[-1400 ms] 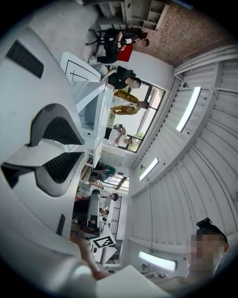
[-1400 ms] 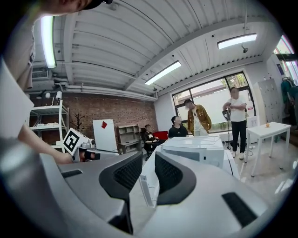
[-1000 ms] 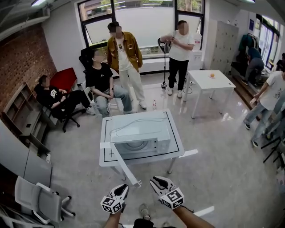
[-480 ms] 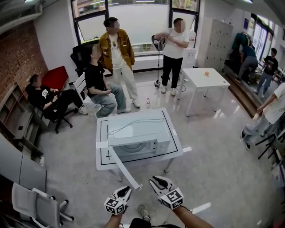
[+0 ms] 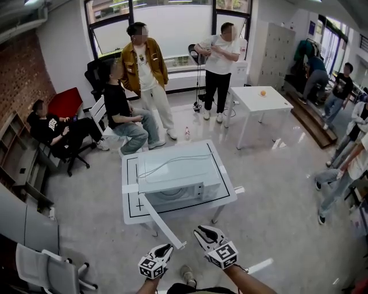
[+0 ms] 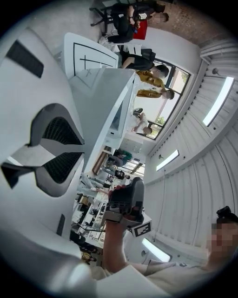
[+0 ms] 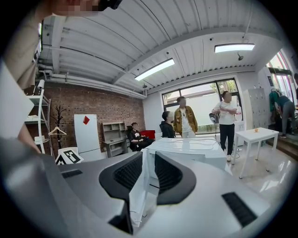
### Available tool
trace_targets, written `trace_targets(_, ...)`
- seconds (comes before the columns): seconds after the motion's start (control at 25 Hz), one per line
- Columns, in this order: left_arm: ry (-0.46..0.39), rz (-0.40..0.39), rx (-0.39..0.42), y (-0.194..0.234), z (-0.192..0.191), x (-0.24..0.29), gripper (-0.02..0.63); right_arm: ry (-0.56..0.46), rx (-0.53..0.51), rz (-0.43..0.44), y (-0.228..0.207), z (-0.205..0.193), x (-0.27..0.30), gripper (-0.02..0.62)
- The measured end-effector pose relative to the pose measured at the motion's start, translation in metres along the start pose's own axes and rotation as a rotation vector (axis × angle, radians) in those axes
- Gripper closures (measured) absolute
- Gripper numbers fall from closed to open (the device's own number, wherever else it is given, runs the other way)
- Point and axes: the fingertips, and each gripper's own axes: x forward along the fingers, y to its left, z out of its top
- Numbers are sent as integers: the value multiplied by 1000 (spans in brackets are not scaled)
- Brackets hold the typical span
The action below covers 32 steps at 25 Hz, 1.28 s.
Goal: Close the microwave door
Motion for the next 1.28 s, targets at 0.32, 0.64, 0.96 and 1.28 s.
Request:
trace_targets(0.32,31,-52,14,4,-2,12,566,6,5,-19,-8,-1,19,526)
trace_targets(0.64,47,-95,37,4,-4,19,566,-1,4,-46,-15,-1,32,526)
trace_targets(0.96,39,-116,51,8,0,32,566,9,5,-69,-22,-9,37,526)
trace_targets(1.28,43,-128,65,3,12,47,566,14,-4,-100,-33,-3,31,526)
